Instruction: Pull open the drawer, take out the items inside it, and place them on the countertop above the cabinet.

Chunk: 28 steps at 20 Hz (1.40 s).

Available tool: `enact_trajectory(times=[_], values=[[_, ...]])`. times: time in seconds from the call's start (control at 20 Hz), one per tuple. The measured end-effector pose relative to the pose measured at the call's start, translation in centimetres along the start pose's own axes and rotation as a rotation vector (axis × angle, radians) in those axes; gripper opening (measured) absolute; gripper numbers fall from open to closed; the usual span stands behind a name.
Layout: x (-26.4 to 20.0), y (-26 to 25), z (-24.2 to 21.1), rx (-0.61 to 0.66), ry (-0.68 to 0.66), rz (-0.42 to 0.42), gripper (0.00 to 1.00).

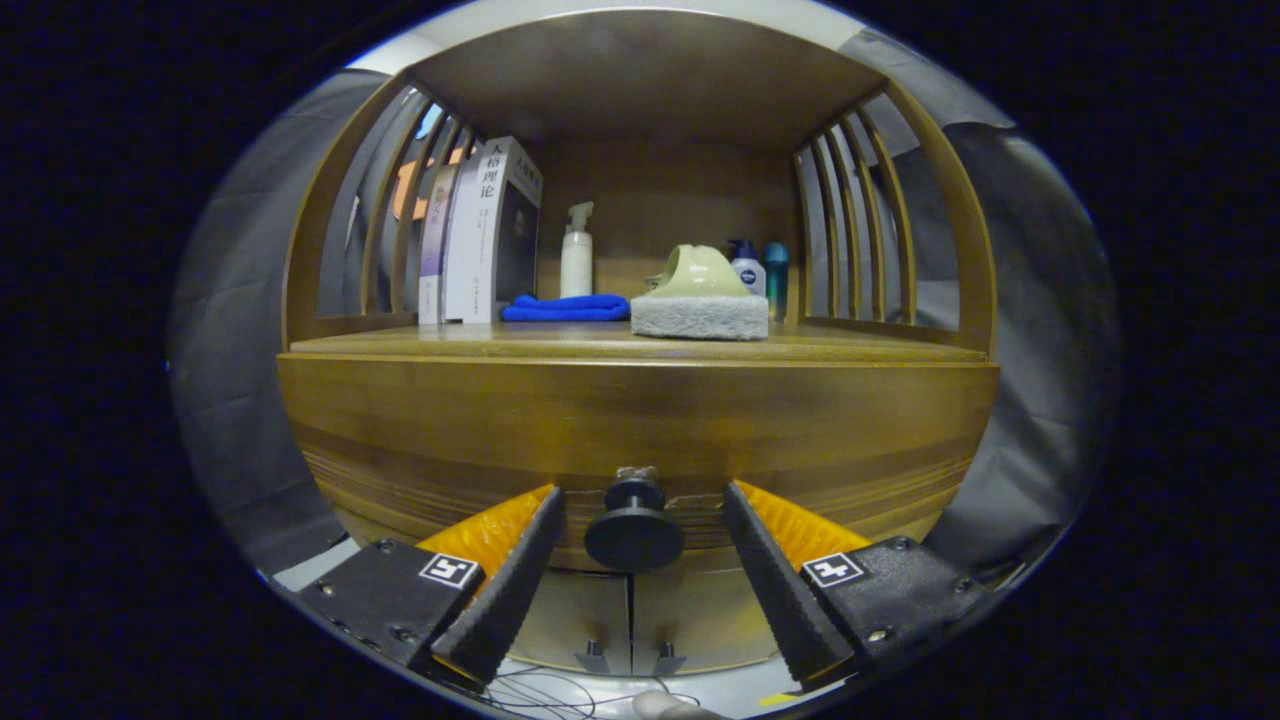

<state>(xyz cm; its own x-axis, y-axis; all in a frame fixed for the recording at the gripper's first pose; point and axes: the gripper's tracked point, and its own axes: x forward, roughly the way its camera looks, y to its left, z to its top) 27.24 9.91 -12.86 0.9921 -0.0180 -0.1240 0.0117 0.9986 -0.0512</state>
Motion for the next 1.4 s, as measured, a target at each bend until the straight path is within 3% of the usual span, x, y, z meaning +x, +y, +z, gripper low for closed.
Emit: enact_trajectory(times=[0.2, 0.4, 1.1, 1.4], values=[[-0.1, -0.1, -0.4, -0.053, 0.032, -0.006, 1.0], [-2.1, 0.1, 0.3, 0.017, 0.06, 0.041, 1.0], [-20.8, -6.0, 4.9, 0.057, -0.074, 0.033, 1.0], [-24.1, -9.1, 5.8, 0.114, -0.102, -0.007, 1.0]])
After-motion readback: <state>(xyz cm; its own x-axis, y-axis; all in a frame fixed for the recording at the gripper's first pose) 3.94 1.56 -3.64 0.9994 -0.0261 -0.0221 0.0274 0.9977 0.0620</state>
